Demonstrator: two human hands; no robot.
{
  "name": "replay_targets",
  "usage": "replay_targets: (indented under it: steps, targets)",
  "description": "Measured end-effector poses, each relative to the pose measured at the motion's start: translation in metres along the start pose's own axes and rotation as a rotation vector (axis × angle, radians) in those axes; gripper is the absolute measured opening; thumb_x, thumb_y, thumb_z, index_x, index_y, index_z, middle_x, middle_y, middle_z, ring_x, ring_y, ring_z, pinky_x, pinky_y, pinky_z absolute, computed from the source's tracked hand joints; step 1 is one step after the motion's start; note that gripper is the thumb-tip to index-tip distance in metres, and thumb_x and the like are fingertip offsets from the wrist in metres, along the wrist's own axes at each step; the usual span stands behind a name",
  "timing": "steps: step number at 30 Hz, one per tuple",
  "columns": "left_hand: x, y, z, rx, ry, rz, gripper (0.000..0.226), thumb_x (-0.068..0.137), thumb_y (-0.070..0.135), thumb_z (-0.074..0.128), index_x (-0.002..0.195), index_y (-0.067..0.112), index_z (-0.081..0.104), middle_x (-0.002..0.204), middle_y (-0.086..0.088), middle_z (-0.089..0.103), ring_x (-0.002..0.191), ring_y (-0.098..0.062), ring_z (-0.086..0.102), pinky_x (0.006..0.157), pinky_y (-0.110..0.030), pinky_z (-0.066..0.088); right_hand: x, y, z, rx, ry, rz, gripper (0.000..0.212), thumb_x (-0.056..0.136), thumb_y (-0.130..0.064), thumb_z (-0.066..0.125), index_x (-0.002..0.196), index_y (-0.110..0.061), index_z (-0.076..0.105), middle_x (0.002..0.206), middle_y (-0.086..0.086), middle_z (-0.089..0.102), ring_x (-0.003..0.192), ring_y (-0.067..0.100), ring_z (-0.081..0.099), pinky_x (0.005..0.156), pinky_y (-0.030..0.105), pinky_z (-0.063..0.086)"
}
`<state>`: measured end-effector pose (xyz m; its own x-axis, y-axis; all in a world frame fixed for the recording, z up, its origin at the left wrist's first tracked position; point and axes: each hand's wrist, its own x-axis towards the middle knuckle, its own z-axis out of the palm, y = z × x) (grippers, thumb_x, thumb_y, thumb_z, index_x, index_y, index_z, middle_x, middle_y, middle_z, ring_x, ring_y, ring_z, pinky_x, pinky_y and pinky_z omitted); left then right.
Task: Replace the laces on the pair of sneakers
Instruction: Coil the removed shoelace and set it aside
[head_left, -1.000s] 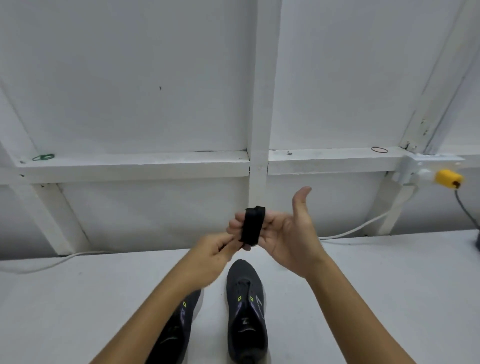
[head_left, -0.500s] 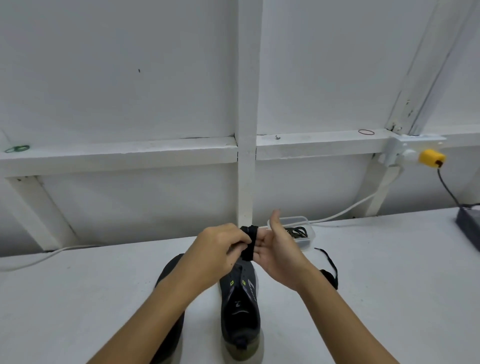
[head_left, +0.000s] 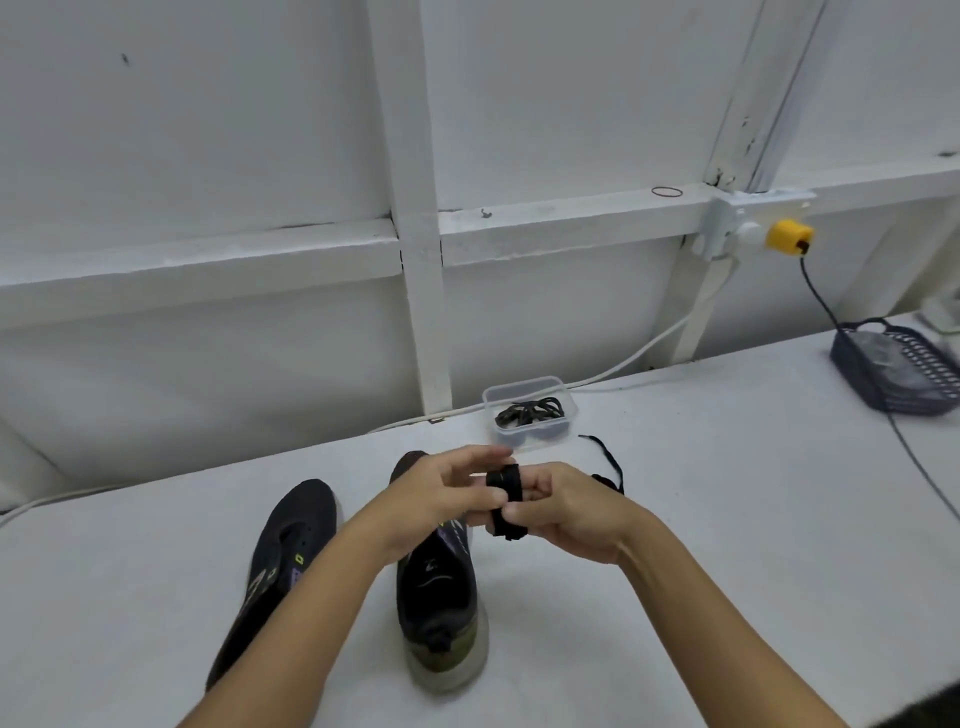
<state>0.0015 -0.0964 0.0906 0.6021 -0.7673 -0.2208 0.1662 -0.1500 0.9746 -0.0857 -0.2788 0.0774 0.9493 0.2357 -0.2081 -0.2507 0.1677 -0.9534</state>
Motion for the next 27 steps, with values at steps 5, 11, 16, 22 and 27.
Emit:
replay_targets:
  steps: [5,11,16,22,27]
  targets:
    - [0.013,-0.005,0.013,-0.022,-0.092,-0.122,0.036,0.097,0.024,0.065,0.133,0.019,0.063,0.124,-0.024,0.065,0.108,-0.033,0.068,0.092,-0.035,0.057,-0.008,0.006,-0.013,0.101,0.029,0.032,0.023,0.082,0.006,0.056,0.091,-0.004,0.075,0.088,0.013,0.071,0.08,0.025,0.068,0.079,0.031,0.054]
    - [0.029,-0.021,0.027,0.124,-0.054,-0.122,0.026,0.099,0.01,0.061,0.123,0.014,0.07,0.11,-0.002,0.076,0.105,-0.013,0.07,0.088,-0.025,0.056,-0.009,0.016,-0.02,0.32,0.17,0.158,0.041,0.077,0.005,0.03,0.055,-0.01,0.062,0.062,0.005,0.051,0.054,0.019,0.047,0.055,0.025,0.044]
    - [0.04,-0.037,0.053,0.306,0.231,-0.071,0.012,0.098,0.015,0.063,0.106,0.017,0.071,0.098,-0.002,0.076,0.091,-0.017,0.073,0.085,-0.029,0.059,-0.005,0.028,-0.027,0.283,0.371,0.2,0.04,0.078,0.005,0.028,0.048,-0.011,0.05,0.056,0.006,0.045,0.049,0.019,0.04,0.053,0.026,0.035]
    - [0.047,-0.049,0.069,0.437,0.326,-0.057,0.012,0.101,0.022,0.05,0.102,0.022,0.062,0.093,0.001,0.071,0.089,-0.016,0.07,0.077,-0.027,0.054,0.013,0.035,-0.021,0.225,0.66,0.203,0.04,0.077,0.007,0.033,0.044,-0.012,0.046,0.049,0.004,0.043,0.044,0.017,0.035,0.049,0.028,0.03]
    - [0.049,-0.049,0.068,0.45,0.34,-0.043,0.011,0.102,0.021,0.052,0.109,0.023,0.06,0.098,0.007,0.068,0.082,-0.005,0.063,0.066,-0.013,0.045,0.023,0.043,-0.018,0.224,0.723,0.168,0.038,0.079,0.007,0.033,0.048,-0.015,0.038,0.047,-0.001,0.033,0.043,0.013,0.025,0.048,0.026,0.019]
